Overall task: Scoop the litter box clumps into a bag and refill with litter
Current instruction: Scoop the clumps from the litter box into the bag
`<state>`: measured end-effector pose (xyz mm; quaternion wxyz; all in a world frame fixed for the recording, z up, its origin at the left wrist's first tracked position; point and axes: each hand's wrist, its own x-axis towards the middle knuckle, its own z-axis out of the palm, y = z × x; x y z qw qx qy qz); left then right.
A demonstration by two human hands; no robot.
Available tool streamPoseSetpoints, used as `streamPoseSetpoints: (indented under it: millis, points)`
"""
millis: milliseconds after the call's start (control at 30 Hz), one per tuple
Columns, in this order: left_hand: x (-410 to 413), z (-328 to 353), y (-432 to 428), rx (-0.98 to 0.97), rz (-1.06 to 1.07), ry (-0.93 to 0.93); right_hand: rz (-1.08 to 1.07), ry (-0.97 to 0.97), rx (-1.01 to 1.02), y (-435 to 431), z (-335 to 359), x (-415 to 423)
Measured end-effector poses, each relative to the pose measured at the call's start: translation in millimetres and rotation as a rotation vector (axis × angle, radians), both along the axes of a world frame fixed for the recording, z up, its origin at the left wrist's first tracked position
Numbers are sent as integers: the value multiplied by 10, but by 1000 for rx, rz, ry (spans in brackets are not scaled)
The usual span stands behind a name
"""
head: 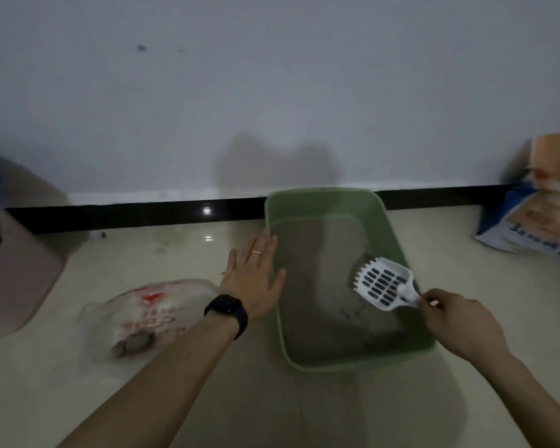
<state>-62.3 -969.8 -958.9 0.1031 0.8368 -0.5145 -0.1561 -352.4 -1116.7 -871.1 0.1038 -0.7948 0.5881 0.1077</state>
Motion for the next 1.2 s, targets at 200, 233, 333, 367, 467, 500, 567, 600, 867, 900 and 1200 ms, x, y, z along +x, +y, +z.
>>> streamPoseSetpoints:
  millis: [200,233,333,367,467,500,567,600,867,900,1200]
  points:
    - [-441,-243,-298,60,20,-4,146,403,-119,-43,215,-180]
    - [-473,-283,-297,66,33,-13,165,440,-101,-35,225,-131]
    - [-544,-339,-317,44,68,-29,142,457,16,-49,161,-1]
    - [-565,-341,-335,37,72,-31,106,460,78,-64,110,17]
    - [-616,-328,-377,24,70,-46,-11,403,198,-137,-29,-25]
    - [-622,-325,-384,17,73,-56,-45,363,209,-169,-59,-57]
    - [-621,-339,-390,16,89,-66,-112,284,222,-228,-130,-119]
    - [-620,-351,-391,17,100,-63,-144,239,240,-254,-199,-150]
    - [-637,-380,-353,51,20,-74,-260,-79,351,-247,-985,172]
    - [-638,-378,-347,60,3,-75,-279,-138,352,-270,-1064,280]
    - [-594,-341,-366,69,-15,-57,-423,-449,272,-704,-1441,936]
